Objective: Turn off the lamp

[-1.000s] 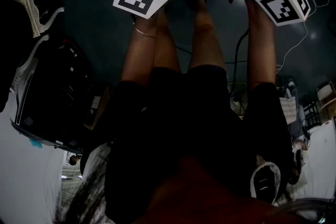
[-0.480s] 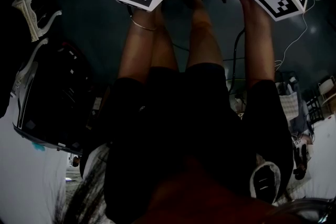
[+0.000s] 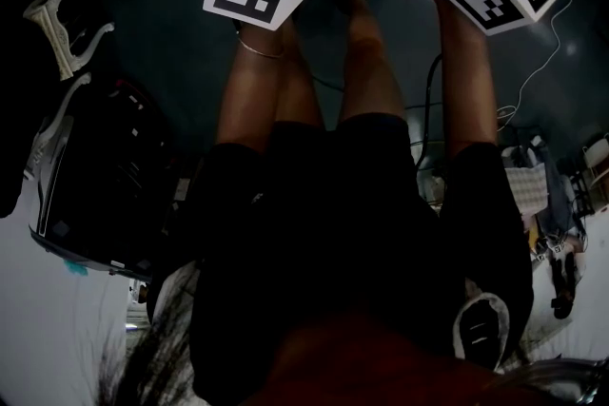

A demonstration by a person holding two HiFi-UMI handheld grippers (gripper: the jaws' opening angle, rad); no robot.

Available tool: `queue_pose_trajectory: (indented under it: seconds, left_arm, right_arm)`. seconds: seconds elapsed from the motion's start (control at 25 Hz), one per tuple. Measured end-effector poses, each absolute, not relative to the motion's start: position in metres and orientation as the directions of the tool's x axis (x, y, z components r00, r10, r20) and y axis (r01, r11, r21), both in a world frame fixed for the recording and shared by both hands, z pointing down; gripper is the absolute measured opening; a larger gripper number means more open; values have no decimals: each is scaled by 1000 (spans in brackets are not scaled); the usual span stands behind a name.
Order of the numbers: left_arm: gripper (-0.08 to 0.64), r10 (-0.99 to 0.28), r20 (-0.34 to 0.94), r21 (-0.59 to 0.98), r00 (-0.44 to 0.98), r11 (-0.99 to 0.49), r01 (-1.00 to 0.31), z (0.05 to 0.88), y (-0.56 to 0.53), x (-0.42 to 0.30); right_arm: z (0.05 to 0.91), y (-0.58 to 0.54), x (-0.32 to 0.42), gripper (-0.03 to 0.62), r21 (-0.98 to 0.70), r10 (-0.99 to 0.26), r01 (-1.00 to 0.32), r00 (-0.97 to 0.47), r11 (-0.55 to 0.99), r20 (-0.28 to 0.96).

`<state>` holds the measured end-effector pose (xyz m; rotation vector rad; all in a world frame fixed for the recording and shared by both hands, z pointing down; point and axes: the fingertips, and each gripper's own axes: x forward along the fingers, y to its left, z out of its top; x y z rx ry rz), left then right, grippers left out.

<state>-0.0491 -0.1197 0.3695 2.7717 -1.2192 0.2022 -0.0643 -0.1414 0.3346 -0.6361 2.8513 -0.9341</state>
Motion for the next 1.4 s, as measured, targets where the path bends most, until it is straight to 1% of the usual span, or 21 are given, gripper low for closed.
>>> queue_pose_trajectory:
  seconds: [0.16, 0.32, 0.56, 0.8, 0.96, 1.16, 1.28, 1.4]
  left_arm:
    - [23, -727, 164, 62, 667, -667, -743, 368, -118, -44]
    - [23, -740, 148, 116, 657, -646, -754, 365, -117, -49]
    - [23, -747, 133, 131, 651, -637, -759, 352, -114, -54]
    - [23, -746, 107, 122, 657, -646, -754, 330, -113, -57]
    - [23, -735, 91, 115, 671, -662, -741, 321, -112, -53]
    - [23, -731, 77, 136, 679, -667, -733, 313, -109, -54]
    - [23, -729, 61, 152, 682, -669, -728, 306, -105, -57]
    - [23, -725, 53, 159, 687, -673, -723, 302, -102, -61]
  right_arm:
    - [337, -139, -55, 35, -501, -418, -410, -903, 762, 102]
    - [337, -133, -47, 35, -428, -421, -431, -899, 795, 122]
    - [358, -131, -30, 35, -428, -461, -484, -872, 763, 163]
    - [388, -123, -25, 35, -435, -441, -495, -868, 752, 226]
    - [395, -124, -27, 37, -408, -438, -507, -862, 759, 255]
    - [396, -128, -34, 38, -327, -436, -515, -853, 792, 288]
    - [403, -127, -40, 73, -294, -417, -509, -849, 809, 324]
    - [404, -127, -49, 72, -321, -409, -496, -861, 807, 304]
